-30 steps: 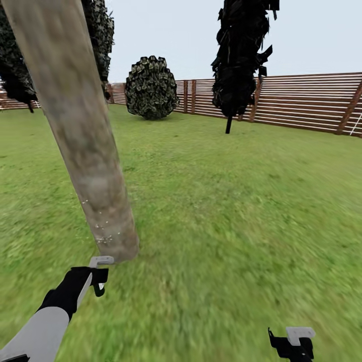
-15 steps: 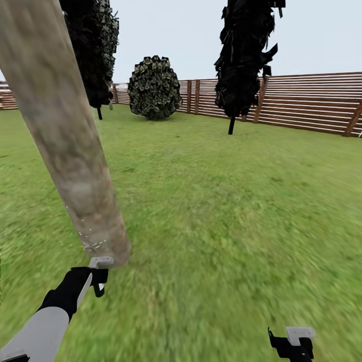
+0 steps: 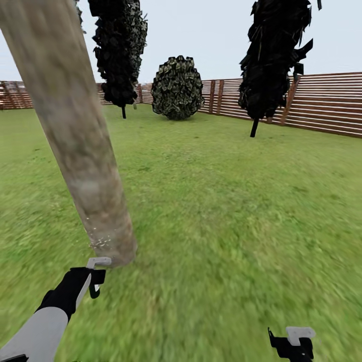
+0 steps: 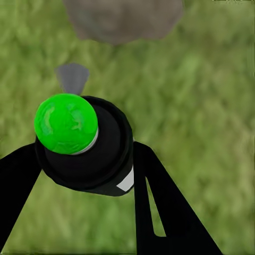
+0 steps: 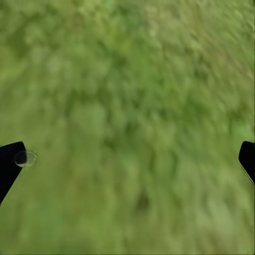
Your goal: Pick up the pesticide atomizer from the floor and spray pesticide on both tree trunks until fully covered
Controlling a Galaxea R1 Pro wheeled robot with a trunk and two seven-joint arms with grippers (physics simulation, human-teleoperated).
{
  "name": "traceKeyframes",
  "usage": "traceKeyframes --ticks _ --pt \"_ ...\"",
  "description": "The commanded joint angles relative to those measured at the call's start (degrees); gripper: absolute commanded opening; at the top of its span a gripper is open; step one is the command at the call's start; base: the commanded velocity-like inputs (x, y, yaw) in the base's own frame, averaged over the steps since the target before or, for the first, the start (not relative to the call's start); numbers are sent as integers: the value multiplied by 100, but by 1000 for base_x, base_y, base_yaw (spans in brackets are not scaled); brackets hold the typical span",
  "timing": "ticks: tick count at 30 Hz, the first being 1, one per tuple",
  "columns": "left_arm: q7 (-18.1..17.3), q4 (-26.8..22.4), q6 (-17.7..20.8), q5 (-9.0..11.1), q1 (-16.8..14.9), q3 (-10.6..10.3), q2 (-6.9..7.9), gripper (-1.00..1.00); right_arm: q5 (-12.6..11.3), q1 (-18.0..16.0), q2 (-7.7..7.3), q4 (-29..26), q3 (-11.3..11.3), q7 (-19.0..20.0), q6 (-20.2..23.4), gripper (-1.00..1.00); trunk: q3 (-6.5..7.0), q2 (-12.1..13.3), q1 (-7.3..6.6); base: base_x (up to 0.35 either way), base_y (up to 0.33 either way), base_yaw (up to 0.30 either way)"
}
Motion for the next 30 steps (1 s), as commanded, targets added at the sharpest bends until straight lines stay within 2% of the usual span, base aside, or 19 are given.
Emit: traceKeyframes --ticks 1,9,14,18,20,21,22,23,26,28,29,30 --pt "0 4 1 -2 0 -1 0 -100 0 0 0 0 0 0 0 100 0 0 0 122 -251 277" --pt "12 7 -1 4 0 -13 -10 -100 0 0 0 0 0 0 0 100 0 0 0 -8 -269 269" --pt "12 3 -1 -2 0 -38 -36 -100 0 0 -15 0 0 -8 0 100 0 0 0 91 -262 46" --pt "9 -66 8 6 -13 -48 -50 -100 0 0 -22 0 0 -9 -1 100 0 0 0 37 -45 2" --pt "-8 -88 100 5 -97 3 140 -100 0 0 -21 0 0 -9 0 100 0 0 0 0 0 0" --pt "-51 -89 110 51 -97 20 572 -100 0 0 -18 0 0 -9 0 100 0 0 0 0 0 0" --pt "-53 -92 114 53 -97 10 578 -100 0 0 -18 0 0 -9 0 100 0 0 0 0 0 0" --pt "-55 -109 118 52 -101 -10 551 -100 0 0 -18 0 0 -9 0 100 0 0 0 0 0 70" --pt "-54 -480 157 29 -104 -57 123 -100 0 0 -10 0 0 -9 0 100 0 0 0 0 0 226" --pt "-57 -698 310 26 -105 -121 -45 -100 0 0 -9 0 0 -9 0 100 0 0 0 0 0 261" --pt "-60 -883 524 28 -106 -204 -106 -100 0 0 -9 0 0 -9 0 100 0 0 0 0 0 127" --pt "-64 -1057 686 31 -106 -256 -109 -100 0 0 -9 0 0 -9 0 100 0 0 0 0 0 52"
